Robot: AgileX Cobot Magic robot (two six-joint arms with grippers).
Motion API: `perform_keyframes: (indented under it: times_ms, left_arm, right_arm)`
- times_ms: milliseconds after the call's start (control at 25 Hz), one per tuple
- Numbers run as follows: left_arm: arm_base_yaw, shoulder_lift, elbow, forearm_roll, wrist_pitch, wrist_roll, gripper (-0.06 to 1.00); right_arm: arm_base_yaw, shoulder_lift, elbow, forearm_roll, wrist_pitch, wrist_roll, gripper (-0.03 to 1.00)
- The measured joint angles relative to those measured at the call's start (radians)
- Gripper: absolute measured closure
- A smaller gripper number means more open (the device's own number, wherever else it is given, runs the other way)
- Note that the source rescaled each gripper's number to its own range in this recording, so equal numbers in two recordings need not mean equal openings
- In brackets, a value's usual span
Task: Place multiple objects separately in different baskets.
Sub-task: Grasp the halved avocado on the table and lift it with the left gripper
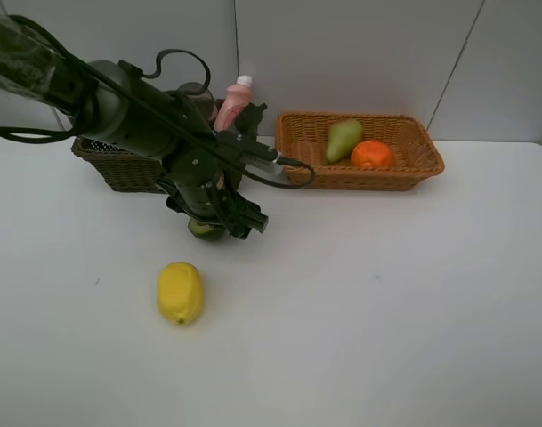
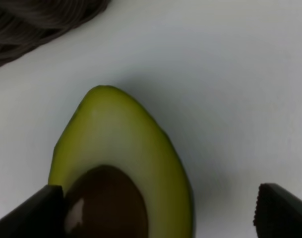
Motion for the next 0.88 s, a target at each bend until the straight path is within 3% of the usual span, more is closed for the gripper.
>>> perform_keyframes:
  times_ms: [560, 640, 800, 880]
  left_arm:
    - [0.000, 0.014, 0.000, 0.000, -0.013, -0.002, -0.04]
    - [0.000, 0.014, 0.000, 0.000, -0.001, -0.002, 0.03]
    - [-0.002, 0.014, 0.000, -0.008, 0.004, -0.002, 0.31]
    - [-0.010, 0.014, 0.000, -0.016, 0.004, 0.002, 0.31]
  right_arm:
    - [0.000, 0.000, 0.000, 0.000, 0.000, 0.000, -0.03]
    - [0.000, 0.000, 0.000, 0.000, 0.000, 0.000, -0.03]
    - [0.000, 0.000, 0.000, 0.000, 0.000, 0.000, -0.03]
    - [0.000, 0.000, 0.000, 0.000, 0.000, 0.000, -0.03]
